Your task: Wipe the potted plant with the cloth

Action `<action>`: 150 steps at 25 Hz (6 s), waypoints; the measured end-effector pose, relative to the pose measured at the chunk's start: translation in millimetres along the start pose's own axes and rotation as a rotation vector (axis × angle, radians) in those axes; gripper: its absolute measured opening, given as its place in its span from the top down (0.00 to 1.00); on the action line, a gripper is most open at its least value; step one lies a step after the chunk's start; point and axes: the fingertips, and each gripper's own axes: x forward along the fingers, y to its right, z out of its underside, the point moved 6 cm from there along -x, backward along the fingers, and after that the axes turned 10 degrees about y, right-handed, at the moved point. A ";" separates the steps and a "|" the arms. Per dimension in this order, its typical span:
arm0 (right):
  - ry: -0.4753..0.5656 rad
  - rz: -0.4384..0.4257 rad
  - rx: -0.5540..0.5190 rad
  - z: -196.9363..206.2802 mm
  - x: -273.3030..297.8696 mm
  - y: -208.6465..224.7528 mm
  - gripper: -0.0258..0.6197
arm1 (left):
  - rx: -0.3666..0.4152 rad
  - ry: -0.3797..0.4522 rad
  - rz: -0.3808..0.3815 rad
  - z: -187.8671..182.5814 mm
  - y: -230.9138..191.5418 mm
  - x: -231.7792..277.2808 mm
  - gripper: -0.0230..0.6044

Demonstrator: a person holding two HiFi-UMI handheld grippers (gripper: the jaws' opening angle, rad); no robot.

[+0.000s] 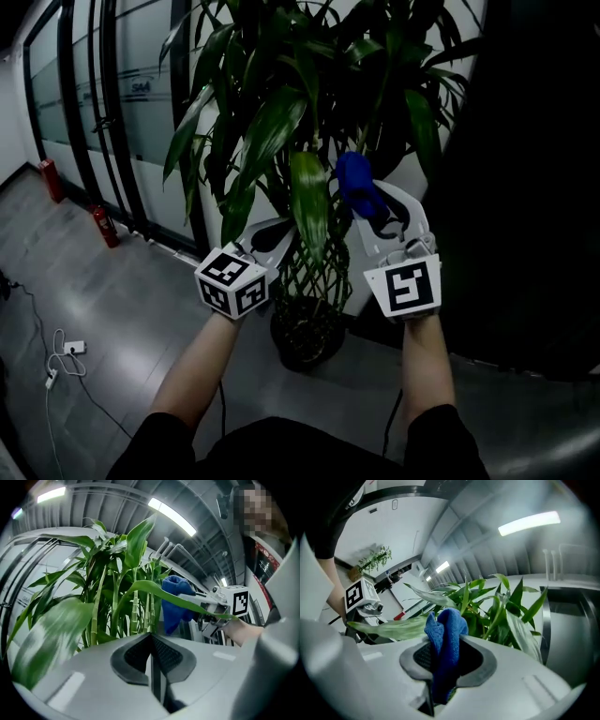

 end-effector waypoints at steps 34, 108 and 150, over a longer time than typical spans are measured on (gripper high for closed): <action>-0.204 -0.348 -0.534 12.4 33.6 -96.5 0.82 | 0.229 -0.174 0.173 5.8 12.5 27.4 0.95; -0.330 -0.209 0.587 143.4 -224.2 -167.7 0.82 | 0.053 -0.211 -0.362 77.3 42.9 -251.9 0.95; -0.339 0.298 0.769 -21.4 -336.9 -249.2 0.83 | -0.004 -0.188 -0.357 18.7 98.4 -428.2 0.95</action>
